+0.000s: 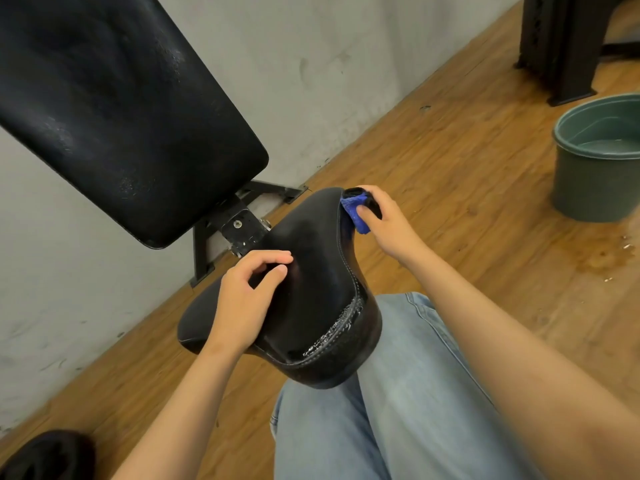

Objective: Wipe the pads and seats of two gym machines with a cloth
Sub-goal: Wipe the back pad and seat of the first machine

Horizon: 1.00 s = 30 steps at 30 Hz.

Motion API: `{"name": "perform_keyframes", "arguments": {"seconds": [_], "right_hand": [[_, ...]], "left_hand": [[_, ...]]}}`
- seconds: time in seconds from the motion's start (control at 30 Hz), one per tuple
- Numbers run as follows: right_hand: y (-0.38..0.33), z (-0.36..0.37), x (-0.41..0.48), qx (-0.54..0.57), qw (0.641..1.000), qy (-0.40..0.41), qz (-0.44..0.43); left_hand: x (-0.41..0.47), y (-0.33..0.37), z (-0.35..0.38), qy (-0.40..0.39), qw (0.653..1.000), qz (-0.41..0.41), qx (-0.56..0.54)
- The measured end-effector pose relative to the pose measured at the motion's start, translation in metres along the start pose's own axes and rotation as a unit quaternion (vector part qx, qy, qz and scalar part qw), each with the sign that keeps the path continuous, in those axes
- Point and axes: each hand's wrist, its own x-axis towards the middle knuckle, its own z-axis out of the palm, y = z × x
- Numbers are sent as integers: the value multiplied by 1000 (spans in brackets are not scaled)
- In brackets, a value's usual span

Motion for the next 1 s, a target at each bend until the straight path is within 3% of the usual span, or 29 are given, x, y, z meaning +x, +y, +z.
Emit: {"name": "perform_keyframes", "arguments": {"seconds": [0.13, 0.47, 0.77, 1.0], "right_hand": [[-11, 8, -12, 19, 1000, 12, 15], [-36, -13, -77, 123, 987, -106, -21], [-23, 4, -37, 82, 996, -21, 39], [-35, -3, -77, 113, 991, -70, 27]], "left_hand": [[-1, 2, 0, 0, 1000, 0, -3], [-1, 4, 0, 3, 1000, 6, 0], [-2, 2, 0, 9, 1000, 3, -4], [-3, 2, 0, 7, 1000, 3, -2]]}}
